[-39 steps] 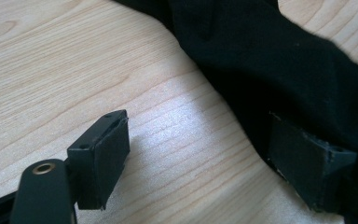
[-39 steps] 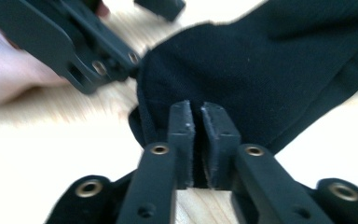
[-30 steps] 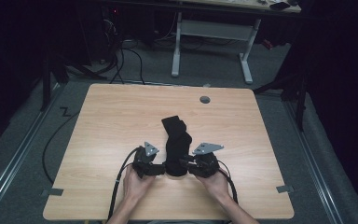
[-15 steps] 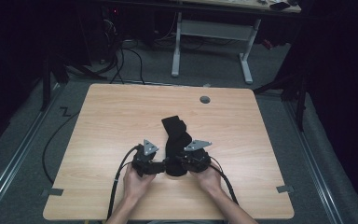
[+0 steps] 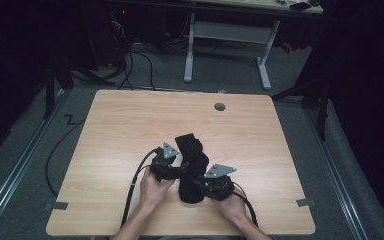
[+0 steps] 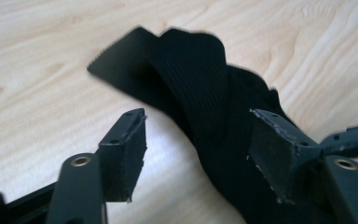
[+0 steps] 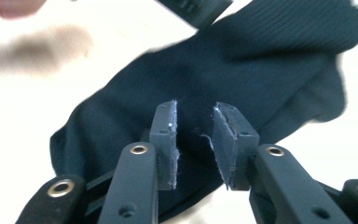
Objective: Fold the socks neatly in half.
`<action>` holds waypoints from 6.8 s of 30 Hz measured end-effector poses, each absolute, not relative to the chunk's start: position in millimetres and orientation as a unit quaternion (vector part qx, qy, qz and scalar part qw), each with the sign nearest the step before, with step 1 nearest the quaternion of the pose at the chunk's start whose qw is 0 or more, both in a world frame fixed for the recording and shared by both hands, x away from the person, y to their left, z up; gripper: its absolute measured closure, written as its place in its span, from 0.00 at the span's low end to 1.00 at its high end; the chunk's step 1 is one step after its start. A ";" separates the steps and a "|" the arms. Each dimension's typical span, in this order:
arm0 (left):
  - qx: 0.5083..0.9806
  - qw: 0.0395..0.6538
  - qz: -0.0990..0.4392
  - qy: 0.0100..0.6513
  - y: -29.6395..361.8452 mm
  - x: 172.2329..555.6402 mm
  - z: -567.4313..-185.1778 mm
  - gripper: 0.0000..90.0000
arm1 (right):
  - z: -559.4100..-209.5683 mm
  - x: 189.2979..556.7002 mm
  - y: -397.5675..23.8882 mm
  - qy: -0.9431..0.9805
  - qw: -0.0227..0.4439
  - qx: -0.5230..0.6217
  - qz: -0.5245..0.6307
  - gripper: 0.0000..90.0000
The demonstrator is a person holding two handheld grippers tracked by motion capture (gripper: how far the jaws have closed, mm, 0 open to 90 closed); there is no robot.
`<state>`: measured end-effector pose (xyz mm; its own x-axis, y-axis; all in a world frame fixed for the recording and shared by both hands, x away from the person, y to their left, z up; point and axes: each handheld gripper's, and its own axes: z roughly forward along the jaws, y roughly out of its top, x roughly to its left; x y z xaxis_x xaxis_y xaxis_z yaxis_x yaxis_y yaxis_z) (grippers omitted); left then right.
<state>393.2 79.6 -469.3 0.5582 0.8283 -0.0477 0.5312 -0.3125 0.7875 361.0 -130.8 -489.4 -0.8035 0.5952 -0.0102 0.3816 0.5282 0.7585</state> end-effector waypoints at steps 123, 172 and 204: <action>0.762 0.460 0.212 0.403 73.9 463.5 -435.4 0.93 | -453.8 416.0 -147.1 0.836 0.197 0.342 0.382 0.99; 0.797 0.388 0.185 0.425 74.1 477.8 -476.8 0.93 | -483.1 490.2 -109.9 0.849 0.137 0.396 0.323 0.98; 0.806 0.386 0.179 0.412 76.8 451.6 -478.5 0.60 | -472.5 429.3 -126.0 0.849 0.159 0.347 0.365 0.82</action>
